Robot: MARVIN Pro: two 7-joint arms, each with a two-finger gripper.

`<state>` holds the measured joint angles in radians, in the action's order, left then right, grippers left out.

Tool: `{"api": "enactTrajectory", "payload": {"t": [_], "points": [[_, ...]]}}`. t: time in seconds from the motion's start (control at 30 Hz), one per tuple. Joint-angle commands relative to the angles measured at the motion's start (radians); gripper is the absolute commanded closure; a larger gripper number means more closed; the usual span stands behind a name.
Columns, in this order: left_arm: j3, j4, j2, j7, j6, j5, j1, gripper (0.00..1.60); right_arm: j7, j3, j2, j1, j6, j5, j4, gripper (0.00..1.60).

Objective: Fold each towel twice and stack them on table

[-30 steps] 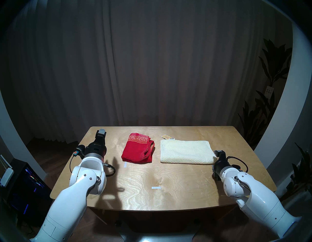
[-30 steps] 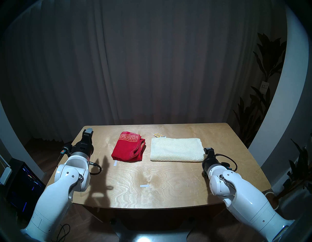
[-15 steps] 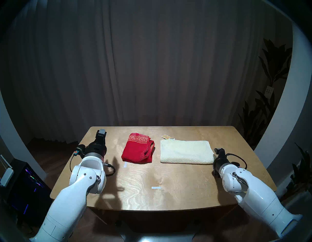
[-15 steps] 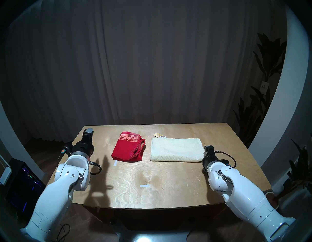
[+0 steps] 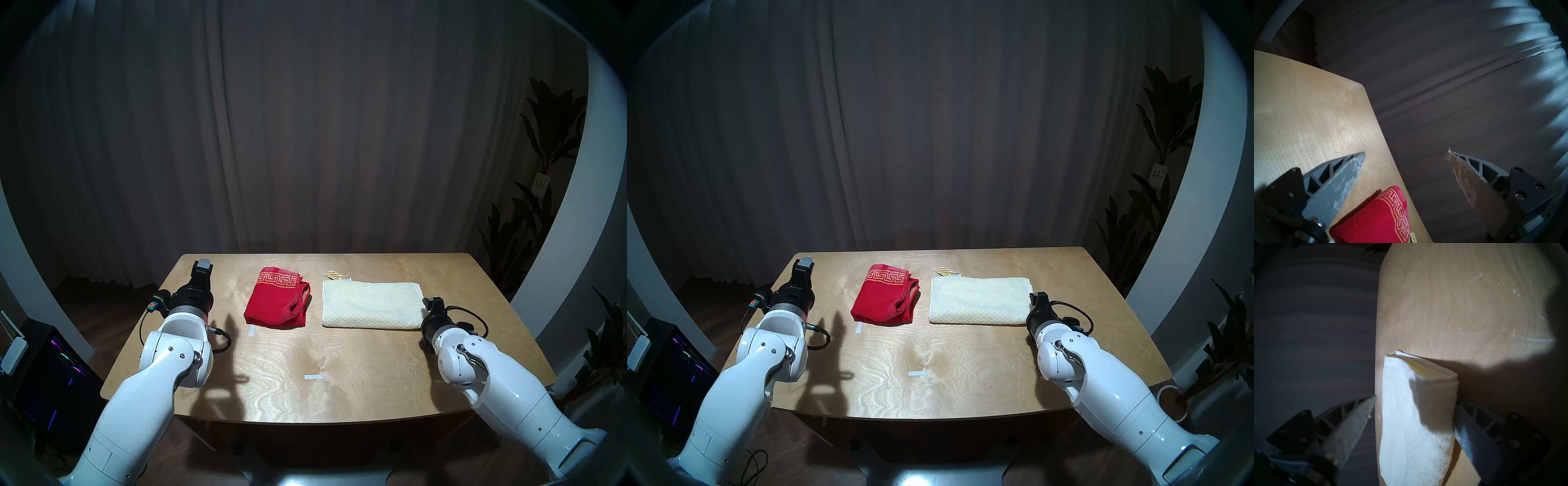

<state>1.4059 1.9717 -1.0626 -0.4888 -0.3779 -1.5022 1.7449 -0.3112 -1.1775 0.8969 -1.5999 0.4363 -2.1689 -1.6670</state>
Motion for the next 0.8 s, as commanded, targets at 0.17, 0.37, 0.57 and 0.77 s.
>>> {"api": "enactTrajectory", "payload": {"t": [0.17,0.37,0.57,0.77], "points": [[0.008,0.004,0.001,0.005,-0.003,0.001,-0.022,0.0,0.006,0.007,0.007,0.016,-0.002,0.008,0.003,1.12],[0.012,0.002,0.001,0.007,-0.006,-0.002,-0.021,0.0,0.02,0.022,-0.01,0.022,-0.003,0.043,0.004,1.6],[0.016,0.001,-0.001,0.008,-0.009,-0.005,-0.019,0.0,0.042,0.065,-0.053,0.037,-0.001,0.139,-0.014,1.6],[0.022,0.003,-0.005,0.012,-0.02,-0.009,-0.01,0.0,0.063,0.126,-0.096,0.068,0.004,0.284,-0.031,1.6]]}}
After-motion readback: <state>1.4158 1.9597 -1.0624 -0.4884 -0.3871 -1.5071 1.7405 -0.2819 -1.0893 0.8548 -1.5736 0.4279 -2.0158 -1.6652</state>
